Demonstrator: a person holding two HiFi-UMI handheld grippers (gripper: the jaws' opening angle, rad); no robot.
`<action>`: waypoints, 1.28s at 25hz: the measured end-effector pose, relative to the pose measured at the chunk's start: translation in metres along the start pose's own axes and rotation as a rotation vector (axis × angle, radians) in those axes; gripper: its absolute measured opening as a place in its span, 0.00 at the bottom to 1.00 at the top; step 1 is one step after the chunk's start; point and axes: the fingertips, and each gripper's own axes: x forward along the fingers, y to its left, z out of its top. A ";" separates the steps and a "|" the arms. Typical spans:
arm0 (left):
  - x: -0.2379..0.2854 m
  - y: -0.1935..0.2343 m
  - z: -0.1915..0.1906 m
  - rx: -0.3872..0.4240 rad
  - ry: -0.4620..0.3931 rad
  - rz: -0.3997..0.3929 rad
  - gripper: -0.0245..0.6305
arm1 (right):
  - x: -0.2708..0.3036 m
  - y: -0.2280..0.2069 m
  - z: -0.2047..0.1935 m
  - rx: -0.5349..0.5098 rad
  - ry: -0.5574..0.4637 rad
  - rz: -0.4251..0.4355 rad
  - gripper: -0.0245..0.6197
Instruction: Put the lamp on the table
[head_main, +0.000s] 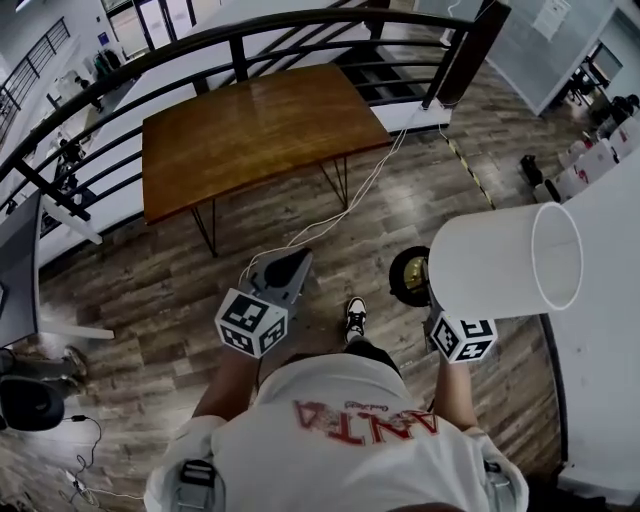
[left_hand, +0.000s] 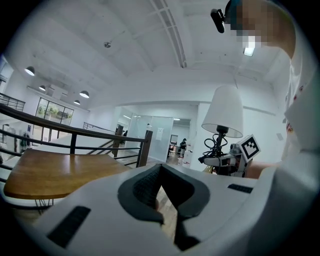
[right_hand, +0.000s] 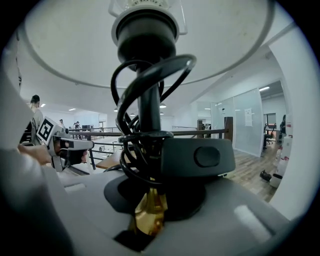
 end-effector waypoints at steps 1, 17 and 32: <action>0.007 0.002 0.000 0.001 -0.003 0.006 0.05 | 0.007 -0.005 0.001 -0.004 -0.003 0.011 0.16; 0.169 0.038 0.054 0.016 -0.037 0.111 0.05 | 0.131 -0.146 0.049 -0.057 -0.001 0.108 0.16; 0.255 0.082 0.056 -0.017 -0.018 0.283 0.05 | 0.232 -0.234 0.054 -0.064 0.047 0.220 0.16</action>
